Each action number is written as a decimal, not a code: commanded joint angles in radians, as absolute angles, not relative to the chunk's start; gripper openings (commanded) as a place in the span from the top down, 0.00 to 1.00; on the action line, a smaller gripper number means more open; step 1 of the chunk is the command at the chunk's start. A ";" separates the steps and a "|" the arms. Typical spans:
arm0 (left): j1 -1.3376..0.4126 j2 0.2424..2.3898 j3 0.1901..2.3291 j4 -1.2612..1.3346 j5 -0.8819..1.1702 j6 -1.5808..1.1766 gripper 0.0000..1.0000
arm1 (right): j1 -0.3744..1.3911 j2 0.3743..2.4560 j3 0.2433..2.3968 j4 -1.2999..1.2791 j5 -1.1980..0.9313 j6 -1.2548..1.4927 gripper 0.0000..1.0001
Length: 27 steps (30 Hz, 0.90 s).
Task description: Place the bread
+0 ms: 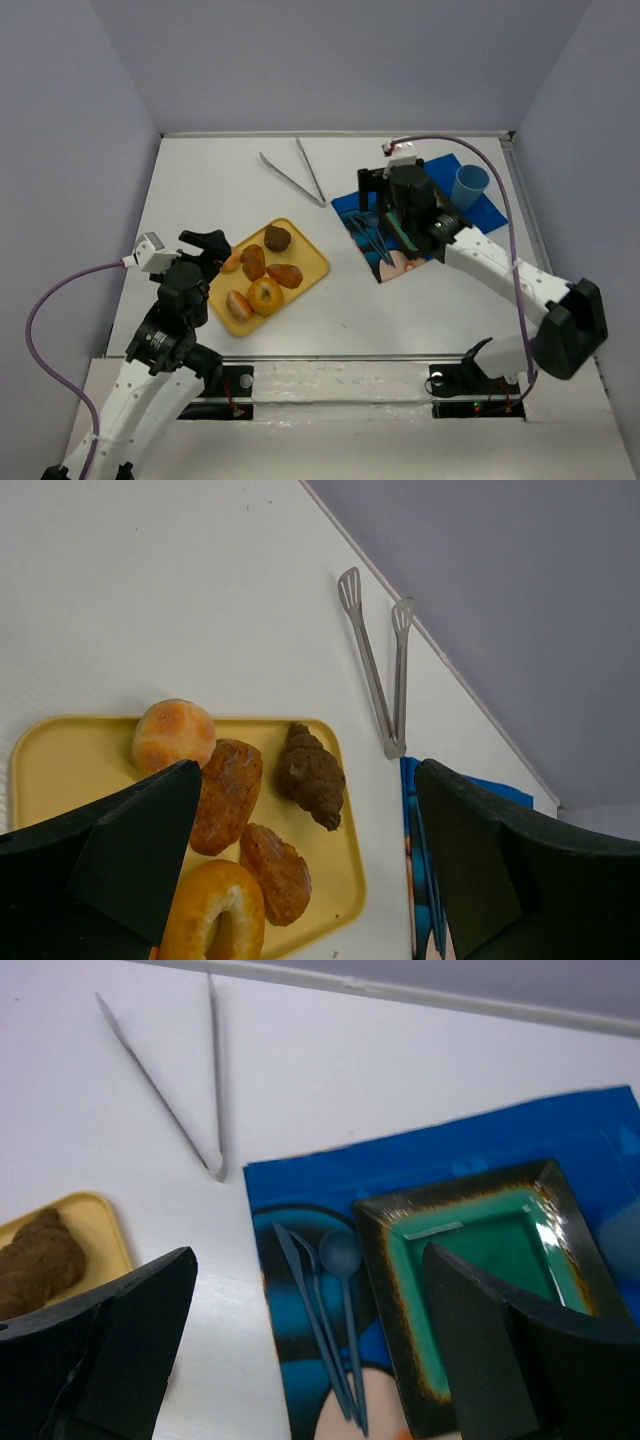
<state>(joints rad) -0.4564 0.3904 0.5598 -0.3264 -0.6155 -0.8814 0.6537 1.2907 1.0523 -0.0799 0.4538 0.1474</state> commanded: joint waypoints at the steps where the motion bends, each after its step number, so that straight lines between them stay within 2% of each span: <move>1: -0.457 0.391 0.581 -0.310 -0.667 -0.897 0.01 | 0.632 1.530 1.286 -0.119 0.290 0.052 0.00; 5: -0.457 0.382 0.580 -0.314 -0.663 -0.902 0.01 | 0.597 1.866 1.609 -0.204 0.102 -0.047 0.00; 8: -0.457 0.379 0.580 -0.322 -0.669 -0.907 0.01 | 0.588 2.033 1.799 -0.314 0.029 -0.139 0.00; 9: -0.457 0.379 0.580 -0.324 -0.672 -0.908 0.01 | 0.588 2.137 1.924 -0.371 0.008 -0.152 0.00; 14: -0.457 0.396 0.580 -0.322 -0.687 -0.910 0.01 | 0.588 2.383 2.260 -0.483 -0.095 -0.166 0.00; 20: -0.457 0.440 0.587 -0.319 -0.693 -0.904 0.01 | 0.588 2.598 2.457 -0.535 -0.117 -0.147 0.00; 27: -0.457 0.462 0.592 -0.324 -0.709 -0.907 0.01 | 0.588 2.698 2.572 -0.528 -0.127 -0.098 0.00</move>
